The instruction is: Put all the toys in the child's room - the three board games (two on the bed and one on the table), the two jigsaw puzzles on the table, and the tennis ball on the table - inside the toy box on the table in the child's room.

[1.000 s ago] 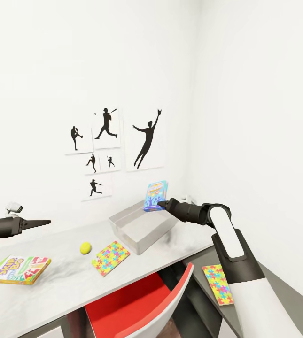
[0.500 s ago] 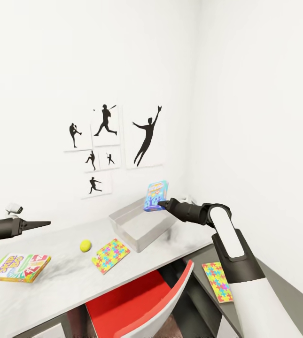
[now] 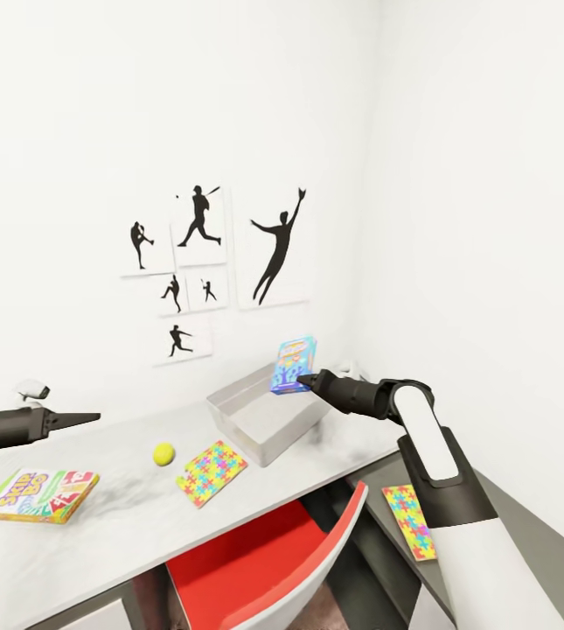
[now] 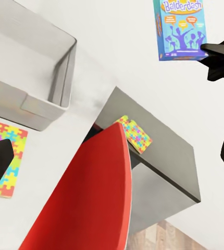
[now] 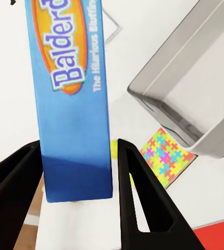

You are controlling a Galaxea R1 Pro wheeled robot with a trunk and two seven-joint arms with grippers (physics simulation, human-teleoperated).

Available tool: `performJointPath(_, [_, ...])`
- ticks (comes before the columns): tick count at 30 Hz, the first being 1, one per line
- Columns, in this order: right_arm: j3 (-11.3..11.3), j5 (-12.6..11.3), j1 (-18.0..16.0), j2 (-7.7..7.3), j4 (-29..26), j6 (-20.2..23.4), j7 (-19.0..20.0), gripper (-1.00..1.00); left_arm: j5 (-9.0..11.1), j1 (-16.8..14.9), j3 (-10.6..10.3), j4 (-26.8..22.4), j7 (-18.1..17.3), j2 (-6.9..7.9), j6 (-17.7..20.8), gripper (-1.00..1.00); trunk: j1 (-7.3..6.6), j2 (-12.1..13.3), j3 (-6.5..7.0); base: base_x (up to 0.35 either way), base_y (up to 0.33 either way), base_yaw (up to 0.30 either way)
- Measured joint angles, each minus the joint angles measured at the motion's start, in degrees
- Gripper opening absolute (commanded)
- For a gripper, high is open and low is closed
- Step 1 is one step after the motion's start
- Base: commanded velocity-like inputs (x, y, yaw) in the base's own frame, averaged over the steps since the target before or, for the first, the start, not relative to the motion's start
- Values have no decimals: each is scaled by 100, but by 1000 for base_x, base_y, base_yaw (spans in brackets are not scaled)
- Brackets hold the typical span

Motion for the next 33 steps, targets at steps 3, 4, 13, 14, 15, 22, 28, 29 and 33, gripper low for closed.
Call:
performJointPath(3, [-2,-7,1,-20,1,5,15,-100,-1,1,0,-2,0,-10,-4,100,0,2,-26,11,33,0])
performJointPath(4, [-5,-13,1,-25,1,6,25,-100,-1,1,0,-1,0,-11,-6,100,0,2,-34,6,18,0])
performJointPath(13, [-16,-14,1,-34,-3,16,34,-100,-2,1,1,0,0,-13,-17,100,-1,2,-62,38,56,-30])
performJointPath(14, [-23,-17,1,-35,-2,17,37,-100,-1,1,2,1,0,-13,-17,100,0,2,-63,15,17,-107])
performJointPath(15, [-35,-14,1,-35,-2,18,39,-100,-2,0,2,1,0,-13,-17,100,0,2,-63,8,9,-114])
performJointPath(22, [-60,-12,1,-34,0,18,22,-100,-14,1,2,1,0,-69,-27,100,-3,1,-63,197,47,-29])
performJointPath(28, [-60,0,1,-28,-5,21,6,-100,-19,1,8,2,0,-89,-28,100,-3,1,-62,280,8,-67])
performJointPath(29, [-58,3,1,-28,-6,20,4,-100,-19,1,8,2,0,-90,-29,100,-3,1,-62,275,2,-98])
performJointPath(33, [-56,10,1,-21,-15,16,-6,-100,-18,1,9,2,1,-90,-31,100,-3,2,-62,243,-32,-41])
